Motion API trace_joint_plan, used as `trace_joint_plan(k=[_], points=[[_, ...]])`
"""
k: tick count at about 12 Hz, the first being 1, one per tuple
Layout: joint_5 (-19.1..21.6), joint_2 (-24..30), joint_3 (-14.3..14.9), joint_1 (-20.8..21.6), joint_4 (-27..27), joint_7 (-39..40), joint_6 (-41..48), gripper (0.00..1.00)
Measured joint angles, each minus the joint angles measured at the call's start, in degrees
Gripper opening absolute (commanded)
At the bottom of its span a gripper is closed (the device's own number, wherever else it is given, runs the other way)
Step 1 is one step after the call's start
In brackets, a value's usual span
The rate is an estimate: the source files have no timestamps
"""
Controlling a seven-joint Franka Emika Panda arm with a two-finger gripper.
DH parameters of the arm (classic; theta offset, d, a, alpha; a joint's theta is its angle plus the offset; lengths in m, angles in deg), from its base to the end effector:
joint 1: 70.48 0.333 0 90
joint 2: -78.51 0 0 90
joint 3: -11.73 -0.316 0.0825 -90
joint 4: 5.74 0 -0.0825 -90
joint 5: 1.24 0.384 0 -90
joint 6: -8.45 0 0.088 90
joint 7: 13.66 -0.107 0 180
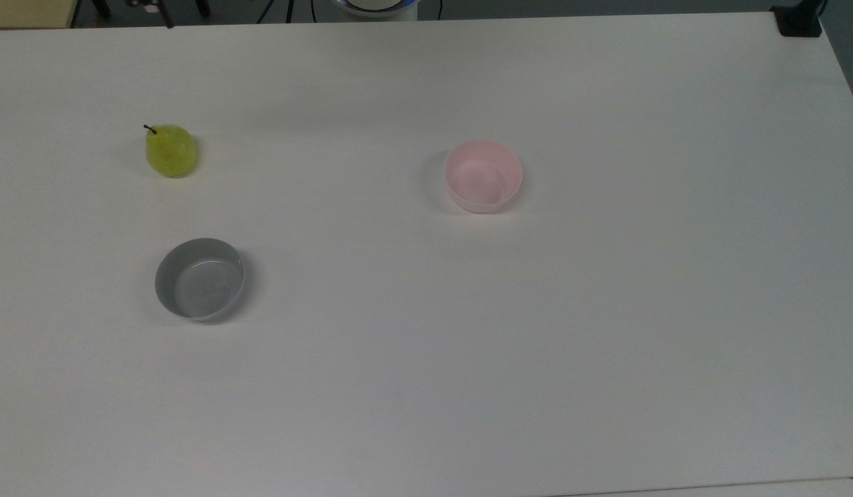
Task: Place the pear in the bowl
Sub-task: 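Move the open gripper over the yellow-green pear and lower it, then close the gripper around the pear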
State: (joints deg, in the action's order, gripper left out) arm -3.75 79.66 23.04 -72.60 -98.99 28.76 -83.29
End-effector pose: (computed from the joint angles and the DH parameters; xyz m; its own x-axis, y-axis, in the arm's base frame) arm 0.5340 -0.1333 0.6113 0.8737 0.4854 -0.0318 0.4862 -0.8735 0.0249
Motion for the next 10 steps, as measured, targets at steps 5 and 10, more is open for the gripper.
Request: trace_joint_plan(k=[5,10], points=[[-0.57,-0.72,6.84,-3.21,-5.10,2.41,-6.39,1.00],[2.24,-2.94,10.05,-3.81,-17.27,-0.48,-24.22,1.00]])
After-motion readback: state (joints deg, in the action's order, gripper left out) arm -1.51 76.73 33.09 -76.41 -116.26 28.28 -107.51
